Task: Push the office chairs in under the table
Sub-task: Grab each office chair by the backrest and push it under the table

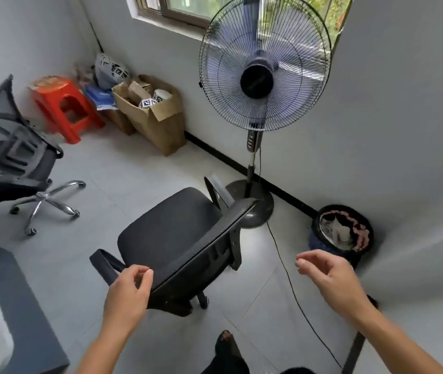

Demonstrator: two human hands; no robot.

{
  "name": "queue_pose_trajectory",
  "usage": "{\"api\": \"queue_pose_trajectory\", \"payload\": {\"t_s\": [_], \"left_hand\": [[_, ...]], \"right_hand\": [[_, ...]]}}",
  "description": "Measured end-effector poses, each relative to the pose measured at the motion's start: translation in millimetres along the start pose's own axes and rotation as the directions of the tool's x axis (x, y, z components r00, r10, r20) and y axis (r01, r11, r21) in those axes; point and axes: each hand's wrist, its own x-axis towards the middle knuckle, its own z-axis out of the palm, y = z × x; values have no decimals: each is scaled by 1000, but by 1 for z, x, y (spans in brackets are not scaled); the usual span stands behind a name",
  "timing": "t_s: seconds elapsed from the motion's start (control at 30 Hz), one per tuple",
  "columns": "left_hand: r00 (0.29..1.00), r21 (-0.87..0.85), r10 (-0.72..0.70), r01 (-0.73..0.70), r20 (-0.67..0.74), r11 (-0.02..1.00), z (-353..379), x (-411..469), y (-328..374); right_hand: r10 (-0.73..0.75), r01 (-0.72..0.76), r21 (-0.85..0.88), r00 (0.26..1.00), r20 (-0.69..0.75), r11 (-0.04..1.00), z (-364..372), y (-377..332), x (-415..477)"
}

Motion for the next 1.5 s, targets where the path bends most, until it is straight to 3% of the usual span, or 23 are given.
{"api": "queue_pose_trajectory", "payload": {"t_s": [0.13,0.27,0.5,0.73,0.83,1.07,1.23,1.37,1.5], "left_hand": [[984,183,-177,178,-18,967,23,13,-20],[957,293,-219,269,-193,917,42,9,-17],[886,341,-364,449,-286,826,48,11,1],[822,270,-430,540,-372,798,90,28,41],[804,242,-458,563,-379,790,99,47,58],[762,231,-496,617,-416,753,98,95,65],[737,232,-489,635,-467,737,81,131,53],[707,207,-510,663,-490,720,58,166,38],[688,179,-547,685,-477,706,28,203,21]], "right_hand": [[-180,187,-279,982,51,942,17,-36,65],[-443,495,-506,867,229,706,51,-52,133],[-566,781,-525,615,549,338,111,-29,215],[-703,889,-412,422,572,199,116,-46,305],[-658,894,-408,420,625,183,132,-72,345],[-528,856,-455,511,678,245,187,-145,395],[-550,890,-416,446,706,187,235,-176,421],[-535,916,-394,372,759,78,290,-208,443],[-510,918,-394,357,783,38,354,-245,459]]}}
